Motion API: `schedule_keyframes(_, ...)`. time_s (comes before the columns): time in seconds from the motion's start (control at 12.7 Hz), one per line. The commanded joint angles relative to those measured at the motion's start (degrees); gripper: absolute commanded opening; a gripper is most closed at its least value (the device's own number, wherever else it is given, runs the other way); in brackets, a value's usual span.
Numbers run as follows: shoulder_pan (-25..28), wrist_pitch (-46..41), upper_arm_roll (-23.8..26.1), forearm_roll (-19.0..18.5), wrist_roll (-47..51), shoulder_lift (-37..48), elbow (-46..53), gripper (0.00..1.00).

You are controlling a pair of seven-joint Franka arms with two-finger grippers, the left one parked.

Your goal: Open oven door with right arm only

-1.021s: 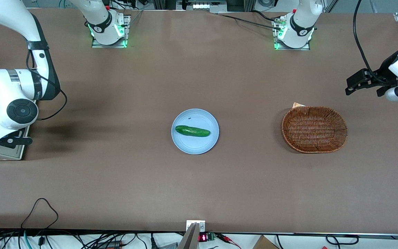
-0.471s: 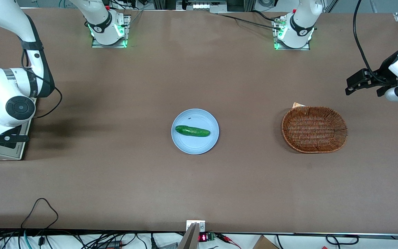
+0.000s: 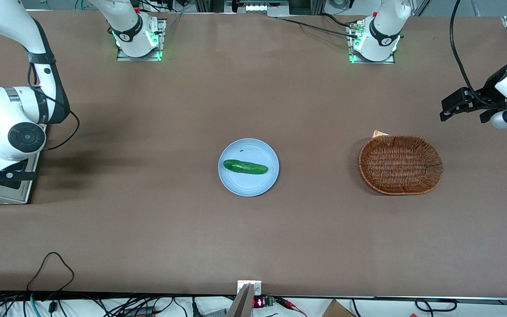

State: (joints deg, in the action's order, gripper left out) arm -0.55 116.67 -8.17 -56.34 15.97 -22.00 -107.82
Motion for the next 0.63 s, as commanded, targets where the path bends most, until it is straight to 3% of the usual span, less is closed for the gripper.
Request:
schedule_keyframes(0.0, -0.9, 1.3, 0.3, -1.4, 2.4, 1.1, -2.2, 0.01)
schedule_keyframes(0.55, 0.5, 1.3, 2.1, -0.5, 4.3, 0.6, -3.4, 0.03)
